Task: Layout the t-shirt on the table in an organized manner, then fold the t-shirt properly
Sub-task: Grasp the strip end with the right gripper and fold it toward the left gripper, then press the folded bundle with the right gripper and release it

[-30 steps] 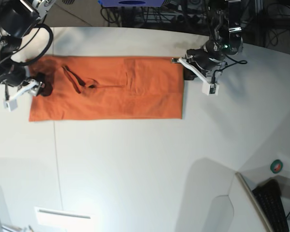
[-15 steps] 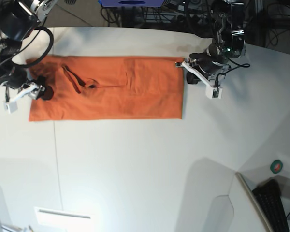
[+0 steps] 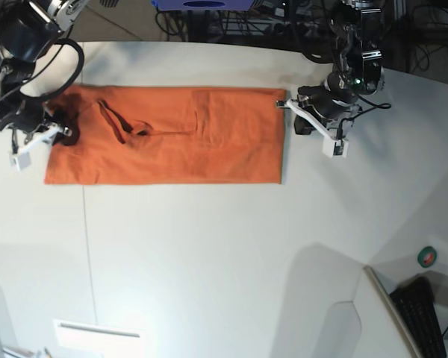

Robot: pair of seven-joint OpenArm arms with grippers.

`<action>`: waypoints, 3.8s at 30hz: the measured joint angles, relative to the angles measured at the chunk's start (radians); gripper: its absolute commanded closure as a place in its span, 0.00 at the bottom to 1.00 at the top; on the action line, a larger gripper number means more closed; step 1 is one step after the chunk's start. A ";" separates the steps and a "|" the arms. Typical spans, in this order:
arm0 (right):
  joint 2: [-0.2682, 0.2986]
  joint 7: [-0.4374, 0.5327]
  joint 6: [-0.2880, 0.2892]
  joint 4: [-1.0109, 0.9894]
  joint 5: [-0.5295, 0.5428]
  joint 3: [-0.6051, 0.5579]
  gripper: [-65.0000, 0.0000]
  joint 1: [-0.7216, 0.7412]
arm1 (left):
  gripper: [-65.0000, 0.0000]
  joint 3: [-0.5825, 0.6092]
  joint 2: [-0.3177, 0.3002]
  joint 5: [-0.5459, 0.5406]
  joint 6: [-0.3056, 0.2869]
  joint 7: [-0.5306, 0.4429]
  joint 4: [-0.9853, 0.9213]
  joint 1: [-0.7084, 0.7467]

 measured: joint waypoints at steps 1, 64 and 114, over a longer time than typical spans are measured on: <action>0.000 -0.001 0.000 0.000 0.000 0.000 0.74 0.001 | 1.00 0.001 -0.012 -0.001 -0.002 0.000 0.000 0.000; -0.087 0.092 -0.593 0.779 -0.034 -1.181 1.00 -0.277 | 1.00 0.141 -0.006 0.100 -0.012 -0.044 -0.187 -0.172; -0.121 0.191 -0.623 0.539 -0.031 -1.266 1.00 -0.164 | 1.00 -0.095 -0.067 0.127 -0.009 0.000 0.066 0.098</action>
